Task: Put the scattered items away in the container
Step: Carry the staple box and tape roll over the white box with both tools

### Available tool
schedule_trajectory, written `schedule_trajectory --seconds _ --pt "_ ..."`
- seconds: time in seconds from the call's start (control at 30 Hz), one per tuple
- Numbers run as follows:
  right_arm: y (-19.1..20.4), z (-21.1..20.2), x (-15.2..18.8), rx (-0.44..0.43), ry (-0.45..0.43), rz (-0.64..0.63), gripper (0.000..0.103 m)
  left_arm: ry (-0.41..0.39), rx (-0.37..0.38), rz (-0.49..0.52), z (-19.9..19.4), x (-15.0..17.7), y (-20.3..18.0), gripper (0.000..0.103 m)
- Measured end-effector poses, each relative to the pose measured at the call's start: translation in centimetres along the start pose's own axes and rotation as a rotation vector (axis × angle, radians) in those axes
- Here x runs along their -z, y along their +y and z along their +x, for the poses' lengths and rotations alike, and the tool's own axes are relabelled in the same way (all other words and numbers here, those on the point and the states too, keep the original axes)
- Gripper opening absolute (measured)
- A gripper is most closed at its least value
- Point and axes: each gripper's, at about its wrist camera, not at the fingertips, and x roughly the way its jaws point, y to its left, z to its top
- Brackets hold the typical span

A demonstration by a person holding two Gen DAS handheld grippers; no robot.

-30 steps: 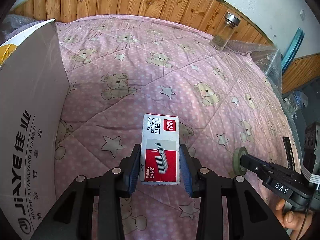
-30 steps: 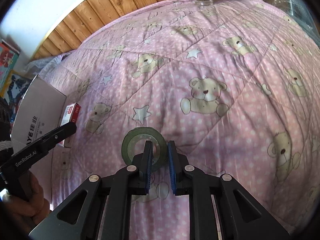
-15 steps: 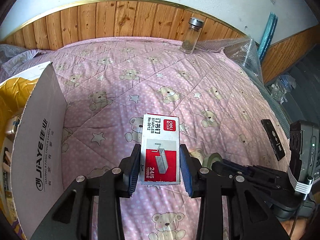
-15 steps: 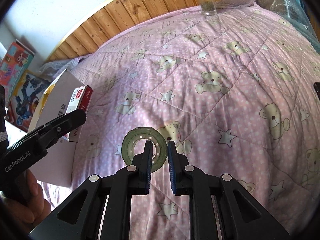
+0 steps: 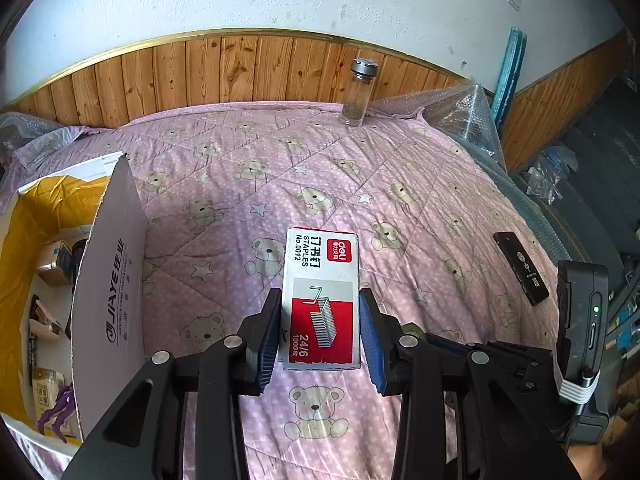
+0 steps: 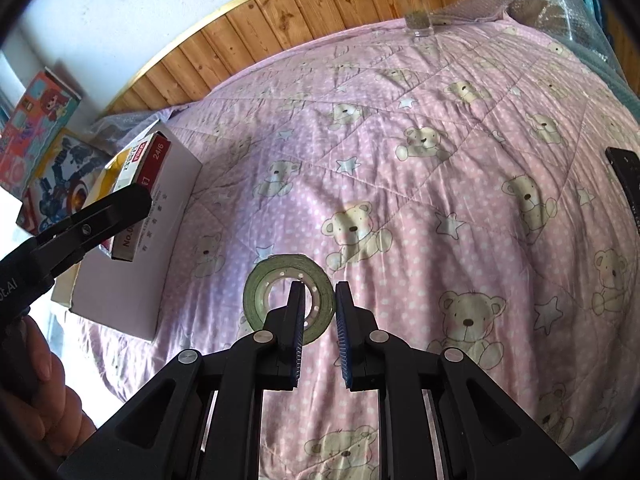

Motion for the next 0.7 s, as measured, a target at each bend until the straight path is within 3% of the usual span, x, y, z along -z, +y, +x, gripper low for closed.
schedule_trajectory --seconds 0.7 --pt "7.6 -3.4 0.6 -0.056 -0.064 -0.116 0.016 -0.067 0.059 -0.019 -6.3 2.2 1.6 0.038"
